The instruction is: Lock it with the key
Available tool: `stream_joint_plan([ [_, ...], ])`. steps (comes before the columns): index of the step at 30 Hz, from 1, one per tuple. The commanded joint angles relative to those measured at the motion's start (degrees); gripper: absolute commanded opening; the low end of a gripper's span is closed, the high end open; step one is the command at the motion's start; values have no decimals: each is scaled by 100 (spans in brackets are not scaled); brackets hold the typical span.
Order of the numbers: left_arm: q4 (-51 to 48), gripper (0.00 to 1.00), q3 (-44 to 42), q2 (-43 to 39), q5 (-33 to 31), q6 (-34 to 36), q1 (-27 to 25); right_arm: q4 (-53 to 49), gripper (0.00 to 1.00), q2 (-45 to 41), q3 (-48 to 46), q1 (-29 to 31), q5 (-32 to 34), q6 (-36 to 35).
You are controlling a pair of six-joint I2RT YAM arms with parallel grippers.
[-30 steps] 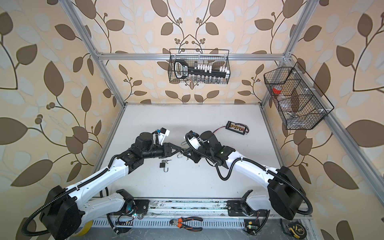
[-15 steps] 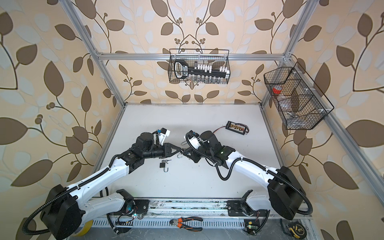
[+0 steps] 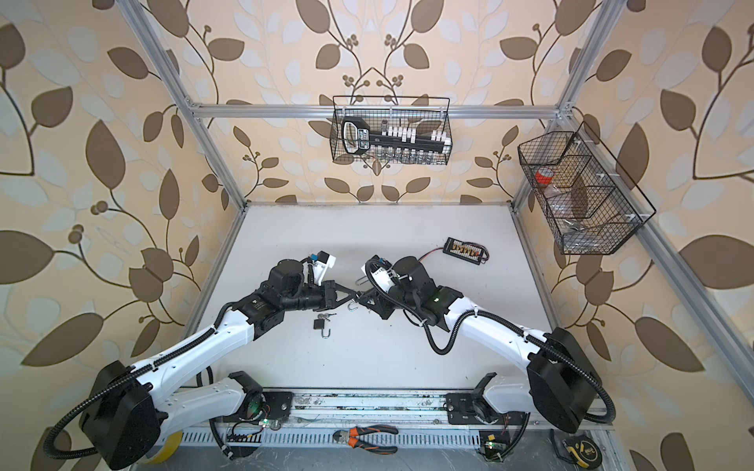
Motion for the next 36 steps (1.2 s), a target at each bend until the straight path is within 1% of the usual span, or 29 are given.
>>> stream_joint_plan([
  [1, -117, 0, 312, -169, -213, 170, -27, 308, 18, -388, -166, 10, 67, 62],
  [4, -157, 0, 434, -249, -218, 110, -20, 596, 48, -826, -388, 8, 448, 97],
  [6, -122, 0, 491, -301, -191, 56, -23, 852, 63, -1159, -556, 9, 815, 85],
  [7, -103, 0, 526, -329, -173, 17, -26, 1062, 72, -1355, -685, 14, 992, 68],
  [8, -66, 0, 546, -360, -152, -16, -25, 1307, 86, -1551, -856, 10, 1181, 84],
  [9, -22, 0, 562, -374, -125, -65, -23, 1549, 95, -1693, -1013, 10, 1360, 115],
  [10, 30, 0, 581, -391, -83, -121, -24, 1800, 99, -1854, -1195, 7, 1495, 122],
  [11, 86, 0, 595, -408, -41, -174, -24, 1963, 99, -1967, -1350, 10, 1485, -22],
  [13, 212, 0, 621, -440, 38, -288, -21, 1888, 98, -2127, -1406, 12, 1312, -235],
  [15, 339, 0, 656, -460, 123, -394, -22, 1887, 96, -2189, -1429, 9, 1095, -338],
  [19, 507, 0, 761, -471, 266, -529, -26, 2346, 86, -2194, -1574, 10, 762, -306],
  [23, 565, 0, 811, -506, 320, -600, -26, 2537, 82, -2006, -1482, 20, 725, -344],
  [32, 575, 0, 779, -567, 373, -610, -20, 2575, 73, -1445, -1169, 198, 764, -517],
  [36, 575, 0, 741, -603, 364, -621, -21, 2648, 66, -1294, -1082, 235, 773, -521],
])
